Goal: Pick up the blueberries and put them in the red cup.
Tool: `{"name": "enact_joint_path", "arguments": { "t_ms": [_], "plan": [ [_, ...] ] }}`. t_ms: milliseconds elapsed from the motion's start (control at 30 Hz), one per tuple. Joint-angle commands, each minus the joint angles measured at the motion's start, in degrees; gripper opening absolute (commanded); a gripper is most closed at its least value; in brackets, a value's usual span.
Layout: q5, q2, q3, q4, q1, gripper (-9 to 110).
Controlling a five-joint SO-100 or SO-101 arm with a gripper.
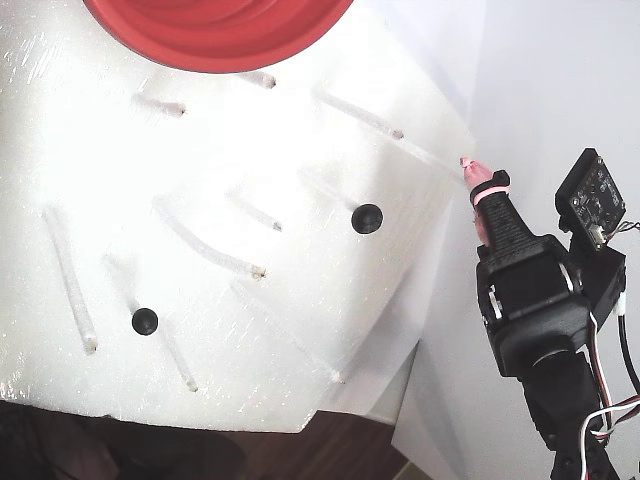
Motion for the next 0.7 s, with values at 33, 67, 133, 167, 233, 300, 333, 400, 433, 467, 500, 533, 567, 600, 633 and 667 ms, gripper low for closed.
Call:
{"name": "enact_joint_path", "arguments": {
  "t_ms": [33,67,133,167,233,300,333,400,433,467,500,533,567,600,633,667],
  "plan": [
    [0.8,0.5,-3.3,-2.0,-0.6,20],
    [0.9,0.5,-3.3,-2.0,-0.6,20],
    [1.0,0.5,-3.1,-2.1,-0.7,19],
    [0.9,0.5,-2.9,-2.3,-0.8,19],
    [0.6,0.5,-2.7,-2.5,-0.9,19],
    [0.6,0.4,-2.7,-2.6,-0.9,19],
    [0.6,0.3,-2.7,-2.6,-0.9,18],
    [0.5,0.2,-2.7,-2.7,-0.9,18],
    [0.5,0.2,-2.7,-2.7,-0.9,18],
    [0.4,0.2,-2.7,-2.7,-0.9,17],
    [0.4,0.1,-2.7,-2.7,-0.9,17],
    [0.2,0.1,-2.6,-2.8,-0.9,17],
    [0.1,0.0,-2.6,-2.8,-0.9,17],
    [0.1,0.0,-2.6,-2.8,-0.9,16],
    [0.0,-0.1,-2.6,-2.8,-0.9,16],
    [0.0,-0.1,-2.5,-2.8,-0.9,16]
  ]
}}
